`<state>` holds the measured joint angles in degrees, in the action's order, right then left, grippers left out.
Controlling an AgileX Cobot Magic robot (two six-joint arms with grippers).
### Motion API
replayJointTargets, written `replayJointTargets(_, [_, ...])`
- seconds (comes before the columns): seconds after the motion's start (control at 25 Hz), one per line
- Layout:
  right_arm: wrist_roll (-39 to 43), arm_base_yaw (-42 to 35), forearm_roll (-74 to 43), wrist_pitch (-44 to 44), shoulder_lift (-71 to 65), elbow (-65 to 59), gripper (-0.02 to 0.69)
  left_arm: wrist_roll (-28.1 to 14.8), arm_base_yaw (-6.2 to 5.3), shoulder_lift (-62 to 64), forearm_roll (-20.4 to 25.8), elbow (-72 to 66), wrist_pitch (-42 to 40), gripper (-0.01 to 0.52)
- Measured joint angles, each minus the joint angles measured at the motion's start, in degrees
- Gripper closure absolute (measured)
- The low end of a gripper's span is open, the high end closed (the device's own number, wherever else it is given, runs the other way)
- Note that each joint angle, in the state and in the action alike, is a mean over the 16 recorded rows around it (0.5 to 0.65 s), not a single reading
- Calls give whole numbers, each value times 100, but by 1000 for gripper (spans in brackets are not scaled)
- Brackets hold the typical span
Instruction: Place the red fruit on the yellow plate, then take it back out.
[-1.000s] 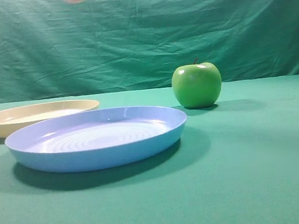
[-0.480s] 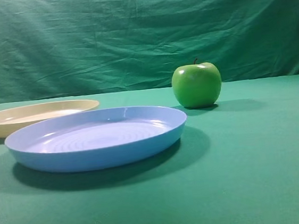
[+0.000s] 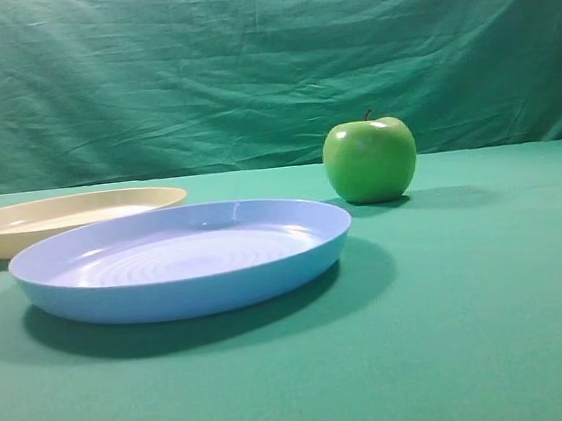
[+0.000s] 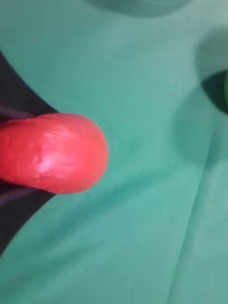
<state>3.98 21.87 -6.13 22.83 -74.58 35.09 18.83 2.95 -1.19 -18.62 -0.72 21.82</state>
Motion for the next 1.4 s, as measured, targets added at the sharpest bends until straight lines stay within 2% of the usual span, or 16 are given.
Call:
replayJointTargets(0.12, [0,-1,-9,-385,-312,-115,392,0,0,0,0,0,0,514])
replayJointTargets(0.36, [0,-1,-27,-712,-791,-134,223,0,0,0,0,0,0,514])
replayJointTargets(0.6, [0,-1,-77,-275,-864,119,56,0,0,0,0,0,0,514])
replayJointTargets(0.72, [0,-1,-107,202,-752,416,27,0,0,0,0,0,0,514])
replayJointTargets(0.8, [0,-1,-126,570,-630,648,42,0,0,0,0,0,0,514])
replayJointTargets(0.92, [-2,-1,-155,1179,-363,1004,115,0,0,0,0,0,0,514])
replayJointTargets(1.16, [-6,-1,-183,2330,469,1594,352,0,0,0,0,0,0,514])
replayJointTargets(1.4, [-9,-1,-171,2957,1566,1758,576,0,0,0,0,0,0,514])
